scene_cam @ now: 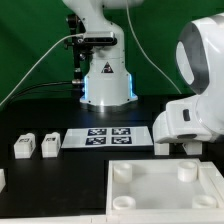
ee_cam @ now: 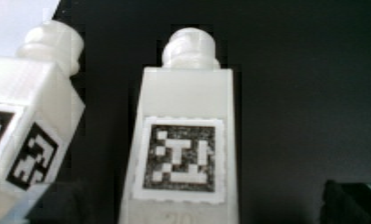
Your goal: Assemble one leg
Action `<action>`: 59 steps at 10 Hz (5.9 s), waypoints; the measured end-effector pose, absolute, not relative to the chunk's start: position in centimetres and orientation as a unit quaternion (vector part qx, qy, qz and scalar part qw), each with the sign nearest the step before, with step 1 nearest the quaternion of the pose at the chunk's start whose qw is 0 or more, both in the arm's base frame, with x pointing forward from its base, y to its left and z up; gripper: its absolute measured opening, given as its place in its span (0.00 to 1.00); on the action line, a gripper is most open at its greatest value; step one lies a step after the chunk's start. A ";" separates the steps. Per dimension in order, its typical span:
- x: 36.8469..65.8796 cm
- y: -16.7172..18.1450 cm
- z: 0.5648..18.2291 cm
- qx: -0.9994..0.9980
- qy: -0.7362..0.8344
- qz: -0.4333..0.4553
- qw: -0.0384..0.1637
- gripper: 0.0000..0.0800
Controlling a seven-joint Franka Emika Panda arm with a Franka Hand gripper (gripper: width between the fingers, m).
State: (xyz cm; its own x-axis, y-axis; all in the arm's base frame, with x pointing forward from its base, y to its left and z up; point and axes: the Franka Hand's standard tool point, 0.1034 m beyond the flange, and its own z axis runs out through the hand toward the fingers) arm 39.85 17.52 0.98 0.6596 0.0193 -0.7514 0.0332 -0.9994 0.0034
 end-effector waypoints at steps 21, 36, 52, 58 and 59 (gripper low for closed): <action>48.1 14.6 14.6 0.984 0.062 -0.162 -0.026 0.36; 56.5 11.0 14.3 0.956 0.060 0.284 -0.039 0.36; 61.6 11.5 9.9 0.952 0.051 0.298 -0.040 0.37; 62.4 11.2 9.7 0.951 0.048 0.303 -0.040 0.37; 62.4 11.2 9.5 0.951 0.048 0.302 -0.040 0.37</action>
Offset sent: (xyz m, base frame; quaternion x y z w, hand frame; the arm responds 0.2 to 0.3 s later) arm 0.0000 0.0000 0.0000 0.0000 0.0000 0.0000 1.0000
